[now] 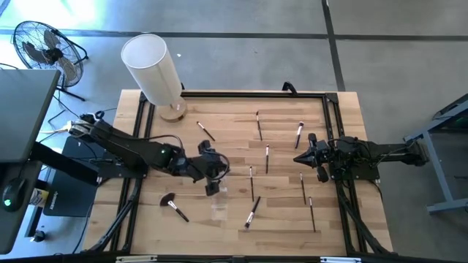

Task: Put items in baskets/containers
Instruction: Put the foundation brush into the transparent organizer

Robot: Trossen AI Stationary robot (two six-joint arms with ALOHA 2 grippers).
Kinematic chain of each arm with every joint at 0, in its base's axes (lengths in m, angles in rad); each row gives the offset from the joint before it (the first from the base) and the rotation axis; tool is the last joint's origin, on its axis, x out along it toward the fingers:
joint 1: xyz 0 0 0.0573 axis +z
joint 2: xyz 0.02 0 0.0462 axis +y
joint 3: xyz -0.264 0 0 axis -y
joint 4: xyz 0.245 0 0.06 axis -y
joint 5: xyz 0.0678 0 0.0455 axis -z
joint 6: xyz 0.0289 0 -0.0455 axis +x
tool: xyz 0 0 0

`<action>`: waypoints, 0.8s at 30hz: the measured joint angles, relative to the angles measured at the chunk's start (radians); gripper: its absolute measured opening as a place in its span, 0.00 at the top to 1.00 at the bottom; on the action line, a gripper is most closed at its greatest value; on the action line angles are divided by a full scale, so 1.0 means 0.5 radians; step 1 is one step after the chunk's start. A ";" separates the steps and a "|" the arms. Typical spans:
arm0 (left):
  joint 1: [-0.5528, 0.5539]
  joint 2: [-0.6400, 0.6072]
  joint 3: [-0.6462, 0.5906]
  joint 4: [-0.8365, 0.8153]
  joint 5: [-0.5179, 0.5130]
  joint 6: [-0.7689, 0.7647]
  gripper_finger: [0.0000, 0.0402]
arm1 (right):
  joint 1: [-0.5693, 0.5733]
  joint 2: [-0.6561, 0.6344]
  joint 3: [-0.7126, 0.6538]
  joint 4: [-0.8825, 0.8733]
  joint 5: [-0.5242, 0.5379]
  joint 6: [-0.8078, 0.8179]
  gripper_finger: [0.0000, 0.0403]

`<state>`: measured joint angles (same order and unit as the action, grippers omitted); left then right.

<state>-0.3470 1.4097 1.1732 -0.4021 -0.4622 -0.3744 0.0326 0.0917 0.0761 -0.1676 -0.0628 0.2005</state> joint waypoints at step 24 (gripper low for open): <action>-0.001 -0.376 -0.588 -0.414 0.292 -0.660 1.00 | 0.064 0.368 0.017 0.448 0.318 0.135 1.00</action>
<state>-0.3472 1.2219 0.8793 -0.6089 -0.3162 -0.7046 0.0645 0.2757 0.0847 0.0565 0.0962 0.2678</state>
